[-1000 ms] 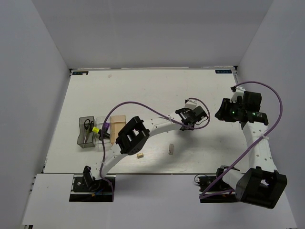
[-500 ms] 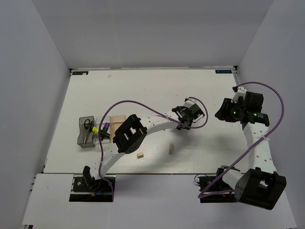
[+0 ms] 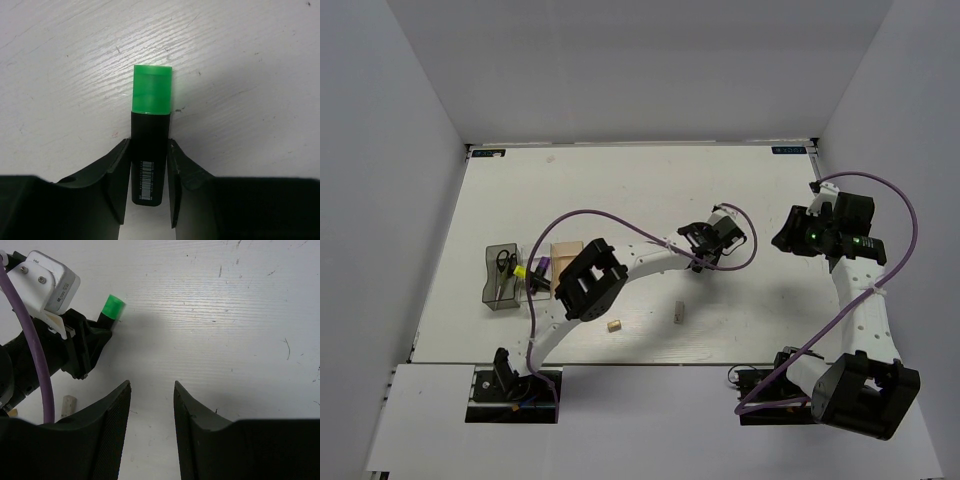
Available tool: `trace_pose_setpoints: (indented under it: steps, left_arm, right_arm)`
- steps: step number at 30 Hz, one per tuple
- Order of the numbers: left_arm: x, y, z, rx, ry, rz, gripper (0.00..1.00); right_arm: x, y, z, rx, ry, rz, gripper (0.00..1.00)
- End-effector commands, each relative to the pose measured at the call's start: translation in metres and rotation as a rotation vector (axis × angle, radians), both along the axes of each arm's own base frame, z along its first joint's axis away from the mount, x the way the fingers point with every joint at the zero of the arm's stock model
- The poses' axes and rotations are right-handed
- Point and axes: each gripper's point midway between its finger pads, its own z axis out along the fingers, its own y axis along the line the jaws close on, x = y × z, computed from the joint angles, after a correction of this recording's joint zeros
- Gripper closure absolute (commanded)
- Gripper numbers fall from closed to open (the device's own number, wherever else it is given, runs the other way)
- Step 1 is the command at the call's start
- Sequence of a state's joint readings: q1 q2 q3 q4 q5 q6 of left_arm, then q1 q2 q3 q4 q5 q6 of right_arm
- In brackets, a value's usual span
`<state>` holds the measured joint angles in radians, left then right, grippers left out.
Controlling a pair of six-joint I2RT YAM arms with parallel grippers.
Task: Sort the stationery into containers
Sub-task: Pick up the pen from the center of the board.
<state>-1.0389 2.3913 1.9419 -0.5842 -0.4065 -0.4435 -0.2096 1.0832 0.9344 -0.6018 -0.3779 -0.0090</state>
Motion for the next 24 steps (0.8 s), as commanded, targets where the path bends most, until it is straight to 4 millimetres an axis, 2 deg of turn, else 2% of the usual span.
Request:
trace_pose_setpoints:
  steps: [1,2,4,5,6,7,8,10,11,12,13,14,16,17,19,21,22,24]
  left_arm:
    - [-0.045,0.056,-0.080,0.227,0.228,-0.049,0.61]
    - [-0.046,0.058,-0.081,0.233,0.233,-0.045,0.64]
    - [-0.053,0.068,-0.085,0.258,0.247,-0.049,0.77]
    - [-0.053,0.067,-0.080,0.248,0.238,-0.051,0.82]
    - [-0.055,0.077,-0.084,0.271,0.245,-0.045,0.87]
    - [-0.052,0.075,-0.070,0.251,0.217,-0.040,0.93]
    - [-0.052,0.081,-0.070,0.258,0.217,-0.034,0.97]
    - [-0.048,0.082,-0.046,0.215,0.180,-0.025,0.98]
    - [-0.048,0.088,-0.045,0.223,0.175,-0.025,1.00]
    - [-0.042,0.086,-0.038,0.201,0.147,-0.032,1.00]
    - [-0.042,0.088,-0.018,0.180,0.121,-0.034,1.00]
    - [-0.040,0.095,-0.015,0.196,0.106,-0.034,1.00]
    - [-0.035,0.096,0.011,0.163,0.054,-0.030,1.00]
    - [-0.042,0.104,0.006,0.183,0.065,-0.033,1.00]
    - [-0.037,0.105,0.034,0.131,0.019,-0.030,1.00]
    - [-0.040,0.115,0.041,0.123,0.003,-0.025,1.00]
    - [-0.039,0.119,0.057,0.092,-0.016,-0.017,1.00]
    - [-0.039,0.125,0.064,0.089,-0.028,-0.004,1.00]
  right_arm:
    - [0.002,0.001,0.006,0.013,-0.033,0.005,0.56]
    - [0.002,0.001,0.006,0.015,-0.031,0.006,0.56]
    - [0.002,0.001,0.006,0.016,-0.032,0.007,0.56]
    - [0.002,0.001,0.006,0.020,-0.031,0.006,0.56]
    - [0.002,0.001,0.005,0.020,-0.029,0.009,0.56]
    - [0.001,0.001,0.006,0.022,-0.032,0.009,0.56]
    - [0.001,0.001,0.006,0.023,-0.033,0.008,0.56]
    - [0.001,0.002,0.007,0.030,-0.034,0.013,0.46]
    - [0.001,0.003,0.006,0.033,-0.032,0.015,0.43]
    - [0.001,0.003,0.006,0.034,-0.032,0.016,0.42]
    - [0.001,0.003,0.006,0.034,-0.032,0.016,0.42]
    - [0.001,0.004,0.006,0.036,-0.034,0.018,0.42]
    - [0.001,0.005,0.006,0.039,-0.033,0.023,0.42]
    - [0.001,0.004,0.007,0.041,-0.035,0.022,0.42]
    - [0.000,0.006,0.007,0.046,-0.034,0.028,0.40]
    - [0.000,0.006,0.005,0.048,-0.030,0.028,0.40]
    - [0.000,0.007,0.005,0.051,-0.031,0.032,0.40]
    - [0.000,0.007,0.005,0.054,-0.028,0.034,0.40]
